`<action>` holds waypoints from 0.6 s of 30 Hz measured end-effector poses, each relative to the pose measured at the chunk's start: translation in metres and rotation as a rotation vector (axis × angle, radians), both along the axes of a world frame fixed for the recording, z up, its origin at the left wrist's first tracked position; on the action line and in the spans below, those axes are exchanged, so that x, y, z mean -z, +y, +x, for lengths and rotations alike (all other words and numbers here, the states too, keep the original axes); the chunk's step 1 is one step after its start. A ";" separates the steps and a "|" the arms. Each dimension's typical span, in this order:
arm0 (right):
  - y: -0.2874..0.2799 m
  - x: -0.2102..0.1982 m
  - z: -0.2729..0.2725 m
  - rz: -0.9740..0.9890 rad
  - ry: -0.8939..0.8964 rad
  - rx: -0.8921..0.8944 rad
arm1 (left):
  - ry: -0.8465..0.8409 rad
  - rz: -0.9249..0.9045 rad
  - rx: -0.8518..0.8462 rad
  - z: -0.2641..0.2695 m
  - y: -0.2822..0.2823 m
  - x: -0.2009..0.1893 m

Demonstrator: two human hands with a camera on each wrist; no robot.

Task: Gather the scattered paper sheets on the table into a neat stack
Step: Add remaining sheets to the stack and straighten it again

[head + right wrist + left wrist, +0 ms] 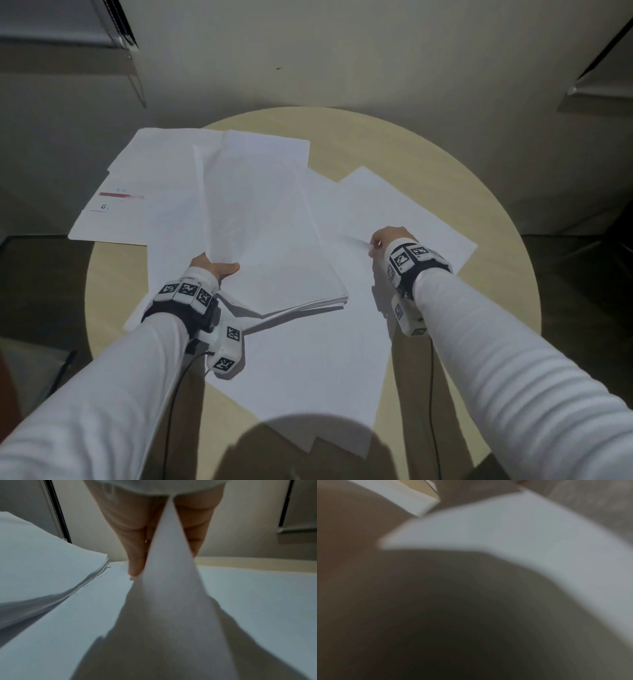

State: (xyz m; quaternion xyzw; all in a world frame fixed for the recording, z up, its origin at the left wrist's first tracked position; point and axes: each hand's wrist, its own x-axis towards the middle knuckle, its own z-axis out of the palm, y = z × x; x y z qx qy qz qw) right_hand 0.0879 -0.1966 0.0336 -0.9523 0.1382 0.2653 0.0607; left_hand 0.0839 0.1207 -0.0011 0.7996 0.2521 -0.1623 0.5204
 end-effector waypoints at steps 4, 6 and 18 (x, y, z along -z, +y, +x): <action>0.001 -0.015 -0.009 -0.061 -0.083 0.042 | -0.029 -0.007 0.003 -0.004 0.007 0.001; 0.000 -0.022 -0.013 -0.039 -0.171 0.099 | -0.044 -0.022 0.004 -0.005 0.010 0.001; -0.028 0.008 -0.080 0.150 -0.143 0.652 | 0.005 0.276 0.156 -0.007 0.017 -0.014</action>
